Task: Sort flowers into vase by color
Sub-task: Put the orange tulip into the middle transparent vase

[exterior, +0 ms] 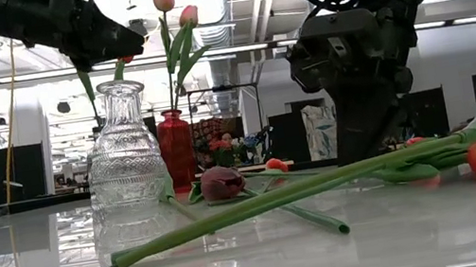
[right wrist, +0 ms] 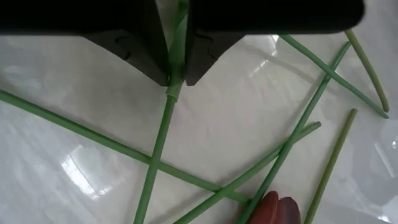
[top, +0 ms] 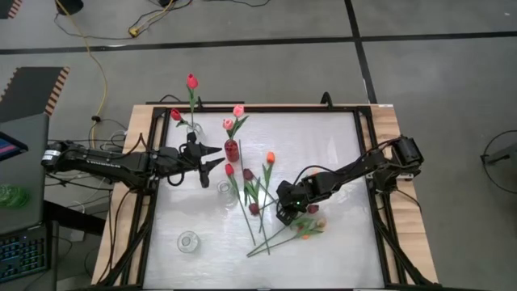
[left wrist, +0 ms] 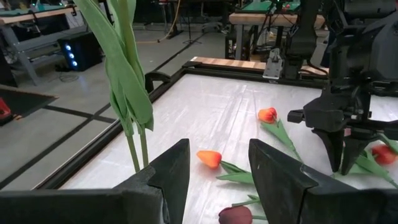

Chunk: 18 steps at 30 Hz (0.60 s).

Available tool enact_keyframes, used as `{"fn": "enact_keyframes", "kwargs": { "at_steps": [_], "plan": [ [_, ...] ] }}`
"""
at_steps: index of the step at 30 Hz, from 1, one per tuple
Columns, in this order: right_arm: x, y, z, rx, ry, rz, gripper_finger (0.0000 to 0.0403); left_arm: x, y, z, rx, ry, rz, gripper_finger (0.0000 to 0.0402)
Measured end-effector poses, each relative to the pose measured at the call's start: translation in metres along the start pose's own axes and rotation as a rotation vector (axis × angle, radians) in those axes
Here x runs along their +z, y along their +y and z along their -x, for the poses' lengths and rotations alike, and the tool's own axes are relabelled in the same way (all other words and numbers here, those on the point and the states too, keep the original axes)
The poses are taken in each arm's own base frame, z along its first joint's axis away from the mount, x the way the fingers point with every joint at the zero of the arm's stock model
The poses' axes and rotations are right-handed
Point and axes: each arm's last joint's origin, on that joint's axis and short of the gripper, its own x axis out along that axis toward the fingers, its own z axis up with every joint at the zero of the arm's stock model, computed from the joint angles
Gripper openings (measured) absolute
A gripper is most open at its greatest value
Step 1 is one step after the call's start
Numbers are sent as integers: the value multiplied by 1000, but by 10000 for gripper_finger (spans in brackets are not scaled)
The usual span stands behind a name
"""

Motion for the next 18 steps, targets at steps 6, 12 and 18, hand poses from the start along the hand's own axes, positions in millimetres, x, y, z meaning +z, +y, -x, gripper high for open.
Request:
{"fn": "enact_keyframes", "kwargs": {
  "at_steps": [6, 12, 18],
  "plan": [
    [0, 0, 0, 0, -1, 3, 136, 0, 0, 0, 0, 0, 0, 154],
    [0, 0, 0, -9, 0, 5, 161, 0, 0, 0, 0, -1, 0, 154],
    [0, -1, 0, -24, -11, 10, 154, 0, 0, 0, 0, -1, 0, 154]
  ]
}}
